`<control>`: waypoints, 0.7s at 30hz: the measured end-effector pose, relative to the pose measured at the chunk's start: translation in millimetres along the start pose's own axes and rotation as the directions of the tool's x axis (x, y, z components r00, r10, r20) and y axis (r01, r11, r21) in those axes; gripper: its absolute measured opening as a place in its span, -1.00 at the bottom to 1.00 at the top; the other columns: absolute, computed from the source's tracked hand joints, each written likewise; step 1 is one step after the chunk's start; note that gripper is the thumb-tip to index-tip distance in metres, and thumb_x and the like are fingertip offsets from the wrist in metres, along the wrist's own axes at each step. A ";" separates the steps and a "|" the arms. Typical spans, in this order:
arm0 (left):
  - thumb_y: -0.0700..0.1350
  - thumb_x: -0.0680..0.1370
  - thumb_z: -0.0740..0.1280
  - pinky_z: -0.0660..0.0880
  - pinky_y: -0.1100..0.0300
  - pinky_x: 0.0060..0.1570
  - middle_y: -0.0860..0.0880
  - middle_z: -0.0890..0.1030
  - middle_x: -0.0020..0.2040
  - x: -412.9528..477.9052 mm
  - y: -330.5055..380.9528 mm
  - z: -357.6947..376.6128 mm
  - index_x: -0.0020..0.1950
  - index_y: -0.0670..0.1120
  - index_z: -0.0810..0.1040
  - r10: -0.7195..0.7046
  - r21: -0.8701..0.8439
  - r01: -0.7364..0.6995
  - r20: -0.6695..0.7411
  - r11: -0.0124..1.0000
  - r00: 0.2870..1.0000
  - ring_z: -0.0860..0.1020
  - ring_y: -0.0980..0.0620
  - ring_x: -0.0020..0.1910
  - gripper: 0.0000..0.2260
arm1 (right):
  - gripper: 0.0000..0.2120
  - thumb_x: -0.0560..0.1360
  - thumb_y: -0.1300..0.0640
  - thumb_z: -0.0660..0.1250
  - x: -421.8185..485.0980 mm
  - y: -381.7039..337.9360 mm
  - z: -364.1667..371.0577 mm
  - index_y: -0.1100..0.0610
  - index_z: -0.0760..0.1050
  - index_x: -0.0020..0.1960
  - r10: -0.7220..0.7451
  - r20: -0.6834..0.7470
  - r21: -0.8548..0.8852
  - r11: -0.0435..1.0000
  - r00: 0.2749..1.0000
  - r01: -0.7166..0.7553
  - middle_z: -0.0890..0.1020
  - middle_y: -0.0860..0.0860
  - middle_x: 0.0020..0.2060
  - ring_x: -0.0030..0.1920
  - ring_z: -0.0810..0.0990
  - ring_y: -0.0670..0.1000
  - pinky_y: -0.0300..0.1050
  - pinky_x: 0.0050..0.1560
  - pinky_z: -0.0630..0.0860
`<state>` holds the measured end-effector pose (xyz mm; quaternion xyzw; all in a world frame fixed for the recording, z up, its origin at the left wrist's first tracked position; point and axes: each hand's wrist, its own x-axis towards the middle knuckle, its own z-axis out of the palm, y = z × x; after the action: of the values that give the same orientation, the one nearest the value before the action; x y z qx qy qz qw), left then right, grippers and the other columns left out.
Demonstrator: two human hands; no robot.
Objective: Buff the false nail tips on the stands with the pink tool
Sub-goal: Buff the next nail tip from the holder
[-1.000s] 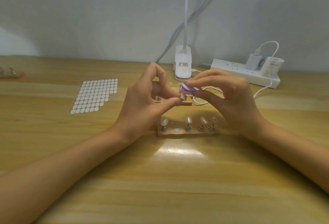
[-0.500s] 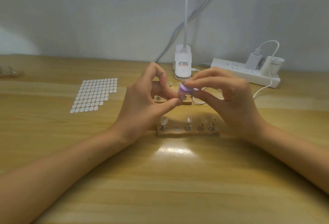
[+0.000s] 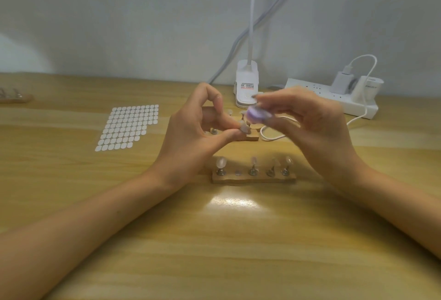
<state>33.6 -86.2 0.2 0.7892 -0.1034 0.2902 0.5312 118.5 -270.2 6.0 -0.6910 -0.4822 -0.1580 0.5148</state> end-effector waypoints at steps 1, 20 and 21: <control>-0.09 0.42 0.55 0.51 0.32 -0.12 0.04 0.73 -0.22 0.1 -0.3 -0.4 -0.05 -0.08 0.33 -0.003 -0.016 0.003 0.002 1.000 1.000 0.70 0.13 -0.16 -0.62 | -0.75 0.50 0.13 0.44 -1.6 -1.0 3.6 0.06 0.60 0.17 -0.056 0.047 -0.036 0.998 0.997 0.057 0.69 0.07 0.03 0.06 0.67 0.06 0.10 0.07 0.61; -0.25 0.43 0.56 0.47 0.45 -0.12 -0.02 0.72 -0.21 -0.3 -2.0 1.2 -0.05 -0.08 0.35 0.084 0.035 -0.085 0.027 0.996 0.996 0.70 0.18 -0.15 -0.63 | -0.80 0.50 0.17 0.42 2.1 -5.1 4.1 0.09 0.61 0.12 -0.112 0.030 -0.150 0.982 0.993 0.115 0.68 0.00 -0.02 0.01 0.66 -0.06 -0.05 0.04 0.60; -0.24 0.43 0.56 0.48 0.44 -0.13 -0.01 0.71 -0.21 -0.5 -1.9 1.1 -0.05 -0.09 0.36 0.088 0.039 -0.090 0.031 0.995 0.996 0.70 0.18 -0.15 -0.64 | -0.80 0.50 0.17 0.42 2.1 -5.6 4.7 0.10 0.62 0.12 -0.127 0.038 -0.139 0.982 0.991 0.131 0.68 0.02 -0.02 0.01 0.66 -0.04 -0.06 0.03 0.60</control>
<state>34.4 -86.5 -1.9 0.7986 -0.1404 0.3041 0.5001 113.6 -265.0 8.7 -0.6952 -0.5209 -0.2148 0.4463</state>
